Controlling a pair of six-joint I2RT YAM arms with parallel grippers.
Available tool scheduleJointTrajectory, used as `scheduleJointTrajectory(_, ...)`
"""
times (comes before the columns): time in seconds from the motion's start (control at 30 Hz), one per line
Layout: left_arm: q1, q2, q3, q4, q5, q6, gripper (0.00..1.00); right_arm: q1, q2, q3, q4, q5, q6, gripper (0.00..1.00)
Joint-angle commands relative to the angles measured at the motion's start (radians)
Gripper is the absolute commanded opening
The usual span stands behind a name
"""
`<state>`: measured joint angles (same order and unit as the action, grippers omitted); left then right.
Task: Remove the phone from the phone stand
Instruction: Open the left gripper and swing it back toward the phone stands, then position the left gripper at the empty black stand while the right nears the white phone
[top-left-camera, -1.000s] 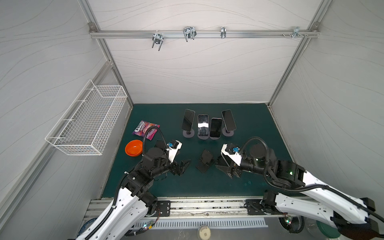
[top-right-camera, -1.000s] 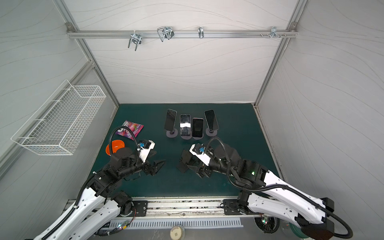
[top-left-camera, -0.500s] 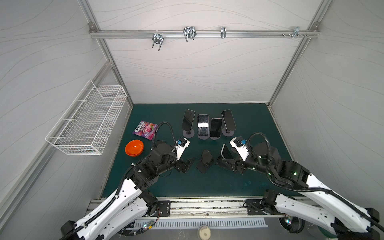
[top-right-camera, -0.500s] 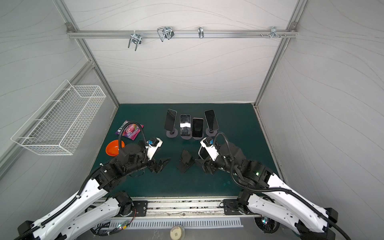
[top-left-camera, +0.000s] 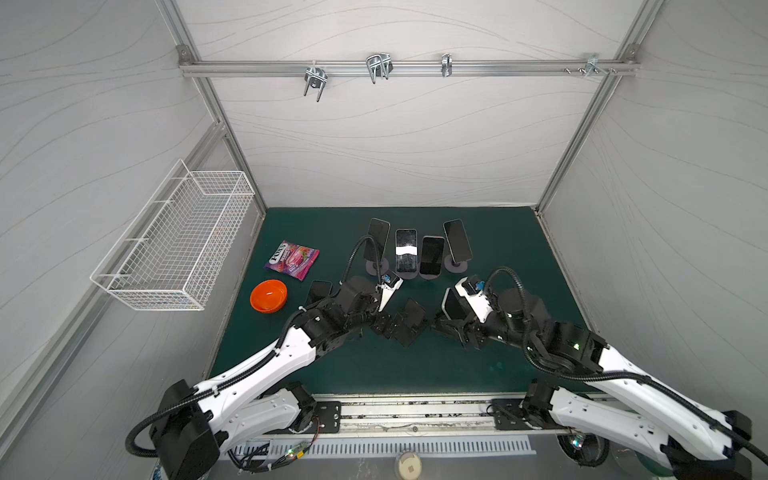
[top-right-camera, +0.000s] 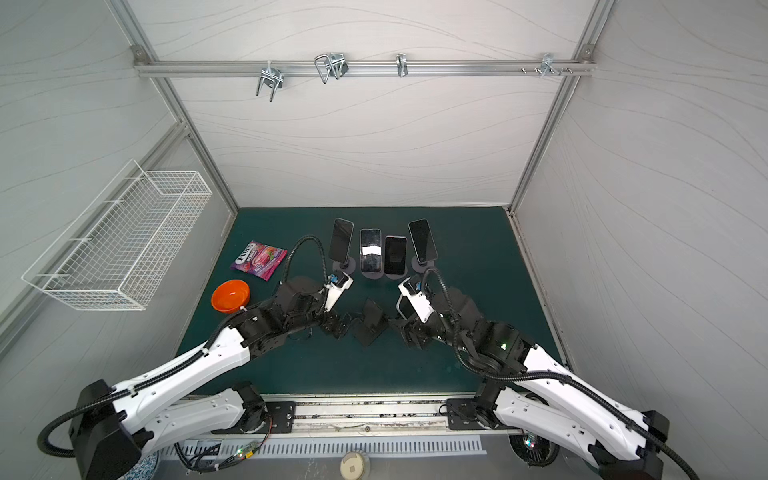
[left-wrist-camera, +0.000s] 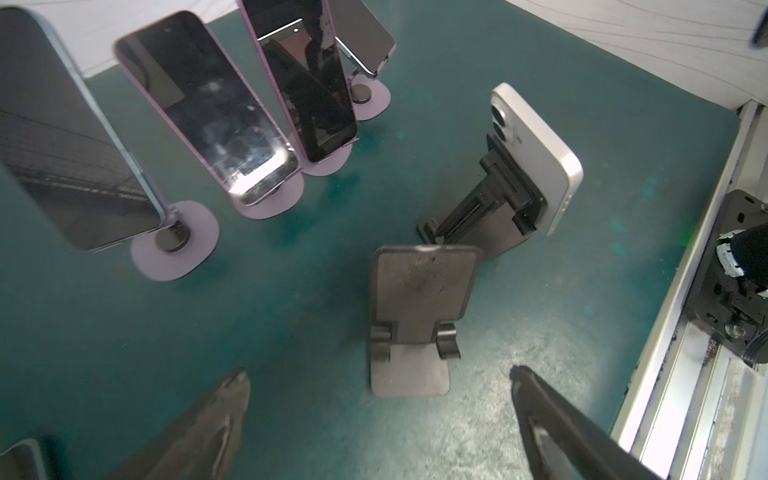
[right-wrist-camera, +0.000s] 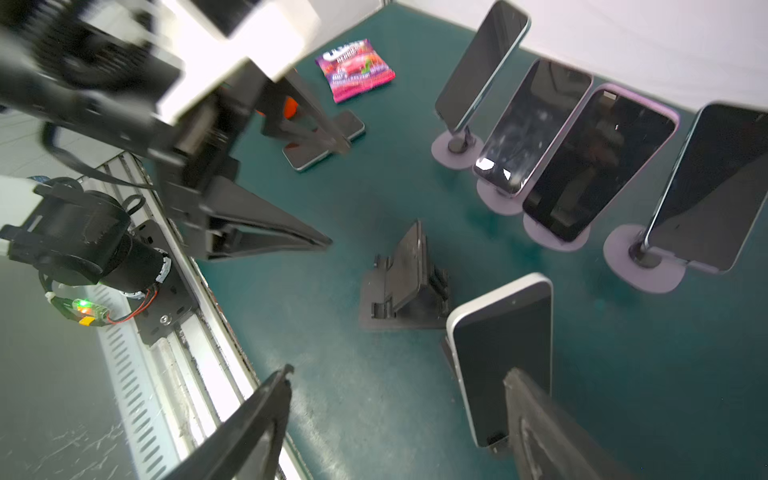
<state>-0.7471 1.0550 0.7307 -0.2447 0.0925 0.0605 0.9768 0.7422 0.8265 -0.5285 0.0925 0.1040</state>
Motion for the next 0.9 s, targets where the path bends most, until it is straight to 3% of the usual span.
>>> scheduleJointTrajectory(0.0,-0.004,0.071,0.063,0.103,0.07,0.062,0.99,-0.004,-0.027,0.005,0.03,-0.035,-0.117,0.84)
scheduleJointTrajectory(0.4,-0.003,0.204,0.112,0.154,0.105,0.043,0.99,-0.004,-0.129,-0.081,0.055,-0.021,-0.09,0.86)
scheduleJointTrajectory(0.63,-0.004,0.239,0.117,0.161,0.143,0.071,0.99,-0.003,-0.133,-0.113,0.048,-0.069,-0.204,0.88)
scheduleJointTrajectory(0.87,-0.004,0.24,0.118,0.153,0.203,0.115,0.99,-0.004,-0.122,-0.129,0.039,-0.229,-0.333,0.92)
